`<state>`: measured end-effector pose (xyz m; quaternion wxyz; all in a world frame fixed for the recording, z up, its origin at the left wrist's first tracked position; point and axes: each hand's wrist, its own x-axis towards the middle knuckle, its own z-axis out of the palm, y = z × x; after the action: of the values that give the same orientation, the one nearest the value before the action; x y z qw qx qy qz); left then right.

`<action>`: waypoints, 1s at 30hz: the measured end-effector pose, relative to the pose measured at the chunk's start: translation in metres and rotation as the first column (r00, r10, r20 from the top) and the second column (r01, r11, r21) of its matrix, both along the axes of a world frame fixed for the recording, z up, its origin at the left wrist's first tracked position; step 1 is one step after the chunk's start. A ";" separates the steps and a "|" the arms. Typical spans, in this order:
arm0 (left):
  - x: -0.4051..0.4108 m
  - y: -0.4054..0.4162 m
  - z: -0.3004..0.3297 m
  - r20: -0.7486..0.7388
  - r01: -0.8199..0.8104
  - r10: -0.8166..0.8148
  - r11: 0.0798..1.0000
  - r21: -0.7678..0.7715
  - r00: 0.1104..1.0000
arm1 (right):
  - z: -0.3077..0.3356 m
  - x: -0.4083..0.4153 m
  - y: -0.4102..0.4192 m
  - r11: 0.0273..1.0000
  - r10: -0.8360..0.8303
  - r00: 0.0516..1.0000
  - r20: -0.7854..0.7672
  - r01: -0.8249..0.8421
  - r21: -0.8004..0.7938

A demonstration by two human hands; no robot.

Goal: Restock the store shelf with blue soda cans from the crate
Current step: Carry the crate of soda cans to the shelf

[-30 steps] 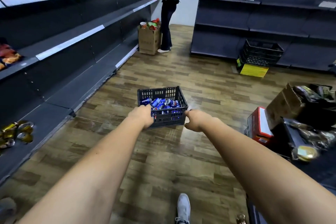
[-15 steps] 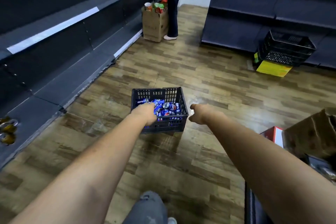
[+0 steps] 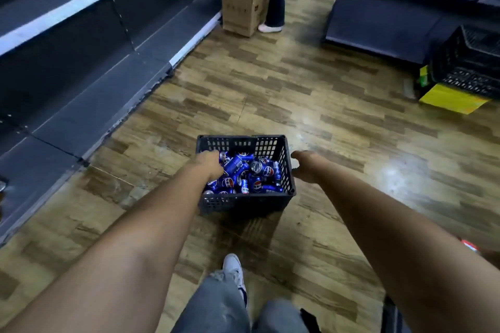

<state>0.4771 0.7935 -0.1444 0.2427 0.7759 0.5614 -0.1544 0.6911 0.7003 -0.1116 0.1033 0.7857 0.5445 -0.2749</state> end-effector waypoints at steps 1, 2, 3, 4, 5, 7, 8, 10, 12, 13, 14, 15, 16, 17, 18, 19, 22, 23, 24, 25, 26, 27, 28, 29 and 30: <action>0.004 0.018 -0.002 0.005 -0.016 0.016 1.000 -0.001 1.000 | -0.004 0.007 0.018 1.000 -0.002 1.000 -0.012 0.003 0.013; 0.009 0.032 -0.005 0.008 -0.028 0.028 1.000 -0.003 1.000 | -0.006 0.013 0.034 1.000 0.001 1.000 -0.020 -0.001 0.018; 0.014 0.044 -0.007 0.000 -0.032 0.032 0.999 -0.010 1.000 | -0.010 0.019 0.048 1.000 0.012 1.000 -0.022 -0.011 0.009; 0.019 0.051 -0.010 -0.009 -0.026 0.026 0.999 -0.021 1.000 | -0.014 0.024 0.059 1.000 0.029 0.999 -0.016 -0.029 -0.006; 0.026 0.061 -0.014 -0.014 -0.015 0.015 0.999 -0.033 1.000 | -0.020 0.030 0.073 0.999 0.044 0.999 -0.015 -0.044 -0.024; 0.041 0.079 -0.021 -0.018 0.007 -0.007 1.000 -0.028 1.000 | -0.030 0.046 0.098 0.997 0.051 0.998 -0.027 -0.052 -0.060; 0.049 0.088 -0.024 -0.016 0.020 -0.021 1.000 -0.018 1.000 | -0.034 0.054 0.110 0.996 0.044 0.998 -0.039 -0.047 -0.074; 0.065 0.109 -0.031 -0.008 0.022 -0.022 1.000 -0.014 1.000 | -0.041 0.071 0.132 0.995 0.027 0.997 -0.073 -0.033 -0.089; 0.081 0.133 -0.042 -0.009 -0.005 0.005 0.999 -0.033 1.000 | -0.054 0.089 0.155 0.995 0.016 0.995 -0.098 -0.026 -0.101; 0.088 0.145 -0.048 -0.010 -0.031 0.030 0.998 -0.046 1.000 | -0.063 0.096 0.166 0.994 0.006 0.993 -0.120 -0.019 -0.105; 0.097 0.158 -0.057 -0.006 -0.068 0.068 0.996 -0.061 0.998 | -0.077 0.106 0.178 0.994 -0.010 0.989 -0.145 -0.006 -0.108; 0.107 0.170 -0.065 0.003 -0.112 0.112 0.991 -0.075 0.994 | -0.090 0.114 0.186 0.994 -0.023 0.985 -0.171 0.004 -0.108; 0.113 0.178 -0.070 0.014 -0.151 0.153 0.985 -0.080 0.988 | -0.101 0.118 0.191 0.994 -0.035 0.981 -0.190 0.014 -0.108; 0.122 0.187 -0.076 0.024 -0.187 0.190 0.978 -0.087 0.982 | -0.115 0.124 0.197 0.993 -0.051 0.976 -0.211 0.028 -0.111; 0.131 0.195 -0.084 0.032 -0.217 0.220 0.972 -0.090 0.975 | -0.128 0.128 0.200 0.992 -0.074 0.971 -0.229 0.048 -0.116; 0.137 0.201 -0.091 0.044 -0.232 0.237 0.969 -0.089 0.971 | -0.139 0.131 0.202 0.991 -0.093 0.966 -0.241 0.067 -0.116; 0.147 0.221 -0.130 0.067 -0.297 0.309 0.944 -0.141 0.949 | -0.180 0.141 0.215 0.980 -0.174 0.947 -0.269 0.140 -0.141; 0.147 0.226 -0.148 0.075 -0.340 0.354 0.928 -0.155 0.932 | -0.195 0.145 0.219 0.971 -0.222 0.934 -0.281 0.186 -0.147; 0.145 0.229 -0.165 0.094 -0.395 0.413 0.904 -0.161 0.906 | -0.208 0.148 0.223 0.957 -0.282 0.914 -0.291 0.246 -0.155; 0.142 0.233 -0.185 0.113 -0.458 0.477 0.875 -0.157 0.872 | -0.226 0.151 0.229 0.939 -0.342 0.892 -0.296 0.307 -0.157; 0.138 0.238 -0.207 0.121 -0.528 0.545 0.837 -0.144 0.830 | -0.246 0.154 0.234 0.921 -0.389 0.872 -0.297 0.357 -0.159; 0.130 0.241 -0.230 0.114 -0.593 0.606 0.794 -0.133 0.787 | -0.266 0.157 0.239 0.906 -0.422 0.858 -0.294 0.391 -0.160; 0.122 0.243 -0.255 0.101 -0.643 0.655 0.755 -0.129 0.749 | -0.286 0.159 0.243 0.888 -0.459 0.842 -0.284 0.430 -0.163; 0.111 0.244 -0.275 0.089 -0.683 0.695 0.718 -0.132 0.713 | -0.303 0.161 0.244 0.865 -0.501 0.823 -0.268 0.473 -0.165; 0.098 0.244 -0.302 0.069 -0.719 0.731 0.680 -0.140 0.679 | -0.324 0.163 0.244 0.837 -0.547 0.798 -0.252 0.518 -0.176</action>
<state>0.5754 1.0374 -0.4461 0.3562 0.4840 0.7988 -0.0271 0.8537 0.9442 -0.4357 -0.0215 0.8514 0.2965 -0.4322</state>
